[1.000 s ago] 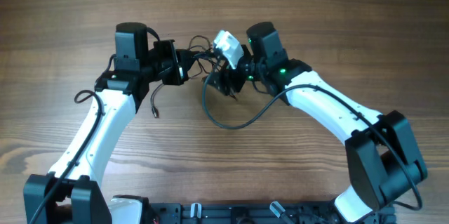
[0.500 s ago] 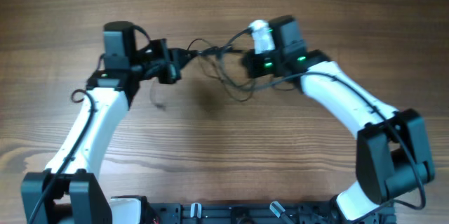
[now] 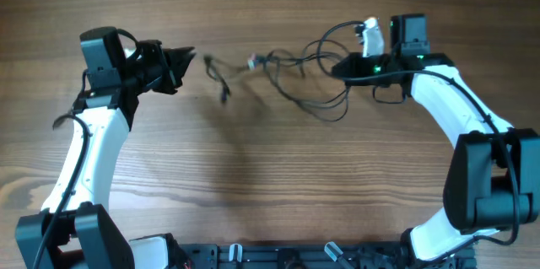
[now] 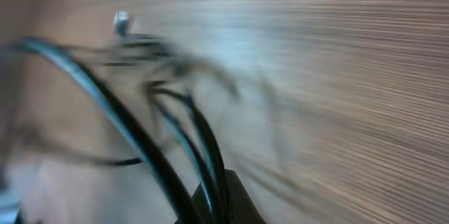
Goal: Untangle cables
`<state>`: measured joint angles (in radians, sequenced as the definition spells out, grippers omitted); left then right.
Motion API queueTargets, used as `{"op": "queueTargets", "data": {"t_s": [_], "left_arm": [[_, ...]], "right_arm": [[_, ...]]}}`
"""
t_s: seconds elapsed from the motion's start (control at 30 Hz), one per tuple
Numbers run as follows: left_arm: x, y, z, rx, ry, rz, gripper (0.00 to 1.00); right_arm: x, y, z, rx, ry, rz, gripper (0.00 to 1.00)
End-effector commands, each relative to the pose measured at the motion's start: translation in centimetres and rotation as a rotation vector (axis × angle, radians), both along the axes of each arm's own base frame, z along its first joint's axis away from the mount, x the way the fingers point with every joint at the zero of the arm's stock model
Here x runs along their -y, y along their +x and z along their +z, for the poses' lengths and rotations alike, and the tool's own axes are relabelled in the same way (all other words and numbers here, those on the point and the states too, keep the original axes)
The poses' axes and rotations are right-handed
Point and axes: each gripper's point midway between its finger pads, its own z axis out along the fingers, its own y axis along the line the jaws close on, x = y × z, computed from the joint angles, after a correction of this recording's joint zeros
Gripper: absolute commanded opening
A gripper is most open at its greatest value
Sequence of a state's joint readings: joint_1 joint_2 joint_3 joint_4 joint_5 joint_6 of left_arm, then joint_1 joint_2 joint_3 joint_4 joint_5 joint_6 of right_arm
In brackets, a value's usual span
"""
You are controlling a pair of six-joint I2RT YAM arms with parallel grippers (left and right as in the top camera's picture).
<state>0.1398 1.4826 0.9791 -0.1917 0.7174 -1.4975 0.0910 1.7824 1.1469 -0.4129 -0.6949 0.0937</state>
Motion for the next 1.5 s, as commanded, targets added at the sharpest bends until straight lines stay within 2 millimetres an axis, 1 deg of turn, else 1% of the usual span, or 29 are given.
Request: {"op": "queueTargets", "data": {"t_s": [0.0, 0.03, 0.13, 0.2, 0.27, 0.33, 0.37, 0.4, 0.47, 0.57, 0.67, 0.73, 0.83, 0.9, 1.0, 1.03, 1.07, 1.1, 1.13, 1.17, 1.2, 1.23, 1.27, 1.3, 1.33, 1.37, 1.4, 1.43, 1.47], "left_arm": [[-0.7, 0.2, 1.0, 0.318, 0.375, -0.221, 0.57], [0.1, 0.0, 1.3, 0.383, 0.405, -0.294, 0.73], [2.5, -0.8, 2.1, 0.549, 0.464, -0.461, 0.89], [4.3, -1.2, 2.1, 0.618, 0.511, -0.546, 0.99], [6.5, -1.9, 2.1, 0.675, 0.538, -0.627, 1.0], [8.7, -2.6, 2.0, 0.729, 0.56, -0.701, 0.99], [9.6, -2.8, 1.7, 0.742, 0.586, -0.73, 0.96], [10.0, -2.8, 0.8, 0.704, 0.639, -0.732, 0.94], [10.0, -2.8, -1.0, 0.609, 0.743, -0.722, 0.92], [10.1, -3.4, -2.7, 0.524, 0.827, -0.727, 0.92], [10.8, -3.7, -2.8, 0.525, 0.836, -0.743, 0.96], [10.4, -3.5, -3.2, 0.501, 0.88, -0.731, 0.96], [9.0, -2.7, -4.3, 0.426, 0.954, -0.665, 0.98], [7.9, -1.7, -5.2, 0.337, 0.952, -0.552, 1.0], [7.7, 0.4, -6.3, 0.311, 0.933, -0.451, 1.0], [7.8, 0.8, -6.8, 0.312, 0.933, -0.451, 0.96], [7.4, 0.9, -8.0, 0.279, 0.947, -0.454, 0.87], [6.6, 0.7, -9.4, 0.225, 0.969, -0.454, 0.77], [5.1, 0.2, -10.7, 0.149, 0.996, -0.446, 0.61], [3.2, -0.4, -11.7, 0.065, 1.014, -0.414, 0.4], [0.6, -1.0, -12.4, -0.034, 1.026, -0.352, 0.28], [-1.1, -1.4, -12.7, -0.083, 1.023, -0.313, 0.23], [-3.1, -1.5, -12.8, -0.12, 1.004, -0.271, 0.19], [-4.6, -1.5, -12.7, -0.143, 0.976, -0.23, 0.19], [-6.1, -1.5, -12.6, -0.158, 0.933, -0.193, 0.19], [-7.4, -1.5, -12.3, -0.154, 0.868, -0.164, 0.19], [-8.2, -1.4, -12.1, -0.146, 0.821, -0.147, 0.2], [-8.9, -1.4, -11.8, -0.133, 0.758, -0.134, 0.2], [-9.7, -1.5, -11.5, -0.12, 0.695, -0.12, 0.2]], "right_arm": [[-4.4, -2.7, 2.6, 0.089, 0.21, 0.268, 0.05], [-5.3, -3.3, 3.2, 0.111, 0.232, 0.314, 0.04], [-7.2, -4.4, 4.0, 0.14, 0.251, 0.384, 0.04], [-8.7, -5.4, 5.4, 0.162, 0.324, 0.449, 0.05], [-9.8, -5.8, 7.2, 0.163, 0.41, 0.477, 0.05], [-10.1, -5.4, 8.6, 0.139, 0.461, 0.451, 0.05], [-10.3, -5.4, 9.6, 0.147, 0.498, 0.463, 0.05], [-10.5, -5.5, 11.1, 0.166, 0.547, 0.49, 0.05], [-10.7, -5.2, 13.2, 0.191, 0.591, 0.501, 0.04], [-10.9, -4.5, 15.8, 0.3, 0.608, 0.513, 0.05], [-11.0, -3.7, 17.3, 0.345, 0.621, 0.493, 0.05], [-11.0, -3.8, 18.3, 0.356, 0.643, 0.5, 0.05], [-11.0, -4.9, 19.9, 0.345, 0.688, 0.562, 0.05], [-11.1, -6.0, 20.7, 0.348, 0.705, 0.619, 0.05], [-11.5, -6.5, 21.3, 0.36, 0.712, 0.646, 0.05], [-11.5, -6.5, 21.5, 0.38, 0.71, 0.647, 0.05], [-11.1, -5.8, 21.7, 0.41, 0.706, 0.617, 0.04], [-10.6, -4.8, 21.8, 0.445, 0.696, 0.575, 0.05], [-9.9, -3.6, 21.9, 0.478, 0.685, 0.52, 0.05], [-8.9, -2.1, 21.9, 0.507, 0.669, 0.452, 0.05], [-7.5, -0.3, 21.5, 0.527, 0.644, 0.359, 0.05], [-6.3, 1.3, 21.0, 0.527, 0.62, 0.273, 0.05], [-4.4, 3.5, 20.0, 0.518, 0.577, 0.147, 0.05], [-2.7, 5.2, 18.8, 0.509, 0.526, 0.042, 0.05], [0.2, 7.5, 16.4, 0.478, 0.43, -0.121, 0.05], [3.6, 9.1, 13.8, 0.415, 0.333, -0.297, 0.05], [6.1, 9.8, 11.9, 0.365, 0.268, -0.409, 0.05], [8.7, 10.0, 10.2, 0.307, 0.211, -0.509, 0.05], [11.0, 9.7, 9.0, 0.263, 0.18, -0.562, 0.04]]}}
